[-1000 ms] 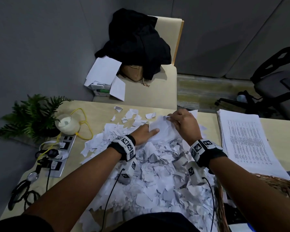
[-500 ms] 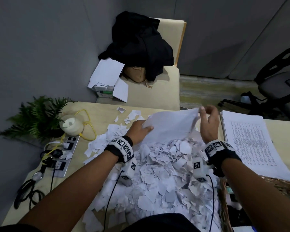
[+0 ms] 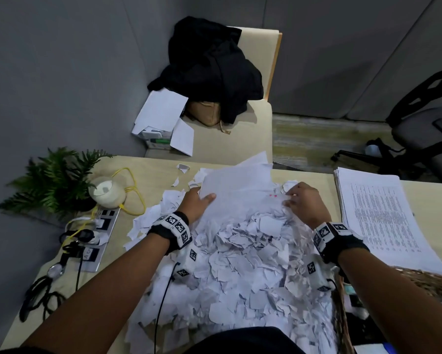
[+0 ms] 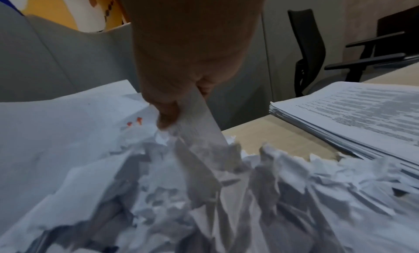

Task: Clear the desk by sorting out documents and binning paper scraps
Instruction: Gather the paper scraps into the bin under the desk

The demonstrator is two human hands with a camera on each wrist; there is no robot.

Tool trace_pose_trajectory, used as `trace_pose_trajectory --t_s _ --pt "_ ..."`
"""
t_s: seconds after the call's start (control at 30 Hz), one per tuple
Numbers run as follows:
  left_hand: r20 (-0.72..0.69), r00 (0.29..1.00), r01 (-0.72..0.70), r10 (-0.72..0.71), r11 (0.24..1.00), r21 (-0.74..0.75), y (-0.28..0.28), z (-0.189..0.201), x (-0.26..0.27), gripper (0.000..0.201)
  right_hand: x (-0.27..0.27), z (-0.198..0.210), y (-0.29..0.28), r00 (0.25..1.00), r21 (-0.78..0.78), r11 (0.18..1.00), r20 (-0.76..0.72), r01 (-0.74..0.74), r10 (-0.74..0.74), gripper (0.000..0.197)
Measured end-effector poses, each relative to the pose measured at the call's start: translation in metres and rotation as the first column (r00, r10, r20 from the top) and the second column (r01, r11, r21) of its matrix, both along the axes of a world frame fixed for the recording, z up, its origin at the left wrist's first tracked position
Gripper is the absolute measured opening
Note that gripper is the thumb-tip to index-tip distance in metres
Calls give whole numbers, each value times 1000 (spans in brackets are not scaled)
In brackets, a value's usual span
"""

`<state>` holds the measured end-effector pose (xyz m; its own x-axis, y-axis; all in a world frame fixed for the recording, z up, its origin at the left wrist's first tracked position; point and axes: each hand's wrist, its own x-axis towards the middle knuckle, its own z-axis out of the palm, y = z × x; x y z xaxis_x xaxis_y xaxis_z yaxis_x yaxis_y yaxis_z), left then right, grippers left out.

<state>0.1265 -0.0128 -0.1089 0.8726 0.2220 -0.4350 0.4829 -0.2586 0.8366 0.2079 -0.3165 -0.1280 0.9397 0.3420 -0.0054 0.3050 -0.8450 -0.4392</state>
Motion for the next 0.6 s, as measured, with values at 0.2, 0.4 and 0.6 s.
trace_pose_trajectory --t_s 0.2,0.4,0.6 --pt "30 989 149 -148 987 -56 -9 1 2 32 -9 37 36 976 197 972 199 -125 86 10" --pt "76 982 186 -172 951 -245 -23 -4 -7 64 -4 50 61 993 410 907 20 102 -120 10" --pt "44 924 372 -379 920 121 -34 -7 -15 80 4 28 60 997 164 986 -74 -21 33 10"
